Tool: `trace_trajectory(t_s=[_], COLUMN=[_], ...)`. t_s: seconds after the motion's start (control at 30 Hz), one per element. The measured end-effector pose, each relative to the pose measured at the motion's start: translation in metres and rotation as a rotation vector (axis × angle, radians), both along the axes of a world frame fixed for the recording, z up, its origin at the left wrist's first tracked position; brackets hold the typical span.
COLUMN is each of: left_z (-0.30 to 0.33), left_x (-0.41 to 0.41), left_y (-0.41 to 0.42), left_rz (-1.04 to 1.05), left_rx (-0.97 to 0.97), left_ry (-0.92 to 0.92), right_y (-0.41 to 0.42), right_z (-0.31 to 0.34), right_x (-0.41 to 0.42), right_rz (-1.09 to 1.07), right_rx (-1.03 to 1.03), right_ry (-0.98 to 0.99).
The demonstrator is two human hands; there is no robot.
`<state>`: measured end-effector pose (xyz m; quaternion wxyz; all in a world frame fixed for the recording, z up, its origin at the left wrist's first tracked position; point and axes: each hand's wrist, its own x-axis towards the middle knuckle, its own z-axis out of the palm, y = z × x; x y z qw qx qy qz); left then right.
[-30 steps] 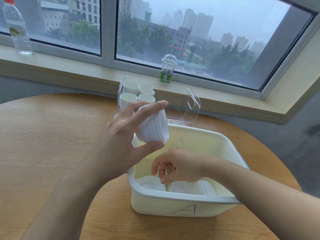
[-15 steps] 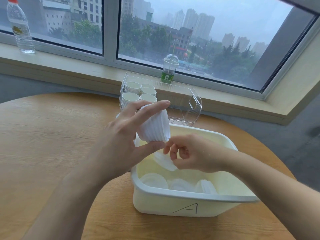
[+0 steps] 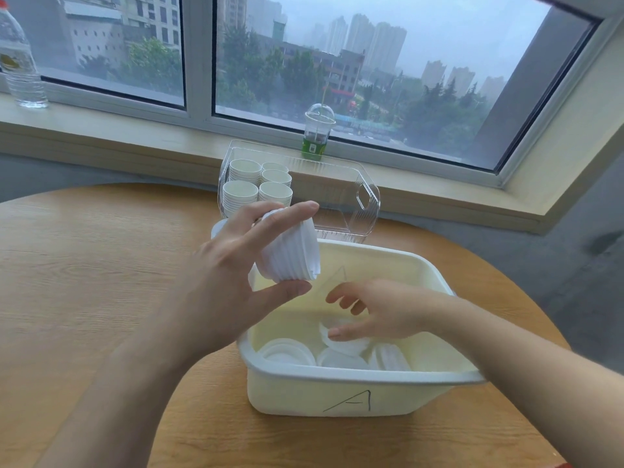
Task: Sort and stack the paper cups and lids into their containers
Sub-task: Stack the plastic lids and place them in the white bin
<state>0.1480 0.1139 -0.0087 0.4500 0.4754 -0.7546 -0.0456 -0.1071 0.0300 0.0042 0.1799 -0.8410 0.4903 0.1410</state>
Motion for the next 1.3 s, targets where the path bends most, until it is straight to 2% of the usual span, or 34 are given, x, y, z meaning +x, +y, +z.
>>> trace_trajectory(t_s=[0.17, 0.3, 0.5, 0.77, 0.9, 1.03, 1.13, 1.3], left_z=[-0.001, -0.001, 0.000, 0.000, 0.000, -0.001, -0.001, -0.001], left_x=[0.000, 0.001, 0.000, 0.000, -0.001, -0.001, -0.001, -0.001], left_y=[-0.001, -0.002, -0.003, -0.003, -0.003, -0.003, -0.004, -0.003], left_rz=[0.013, 0.011, 0.001, -0.006, -0.013, -0.012, -0.018, -0.019], left_rx=[-0.004, 0.002, 0.011, 0.024, 0.026, 0.031, 0.033, 0.033], left_ry=[-0.007, -0.009, 0.004, -0.001, 0.002, 0.005, 0.003, 0.003], right_y=[-0.005, -0.010, -0.007, 0.003, 0.004, 0.006, 0.009, 0.014], right_z=[-0.006, -0.003, 0.008, 0.018, 0.022, 0.020, 0.023, 0.021], right_x=[0.006, 0.001, -0.005, -0.014, -0.020, -0.024, -0.025, -0.022], right_rz=[-0.073, -0.139, -0.208, -0.143, -0.185, -0.121, -0.129, -0.051], right_rx=[-0.025, 0.018, 0.097, -0.034, 0.217, -0.053, -0.102, -0.083], right_ry=[0.054, -0.034, -0.429, -0.637, -0.897, -0.812, -0.930, -0.810])
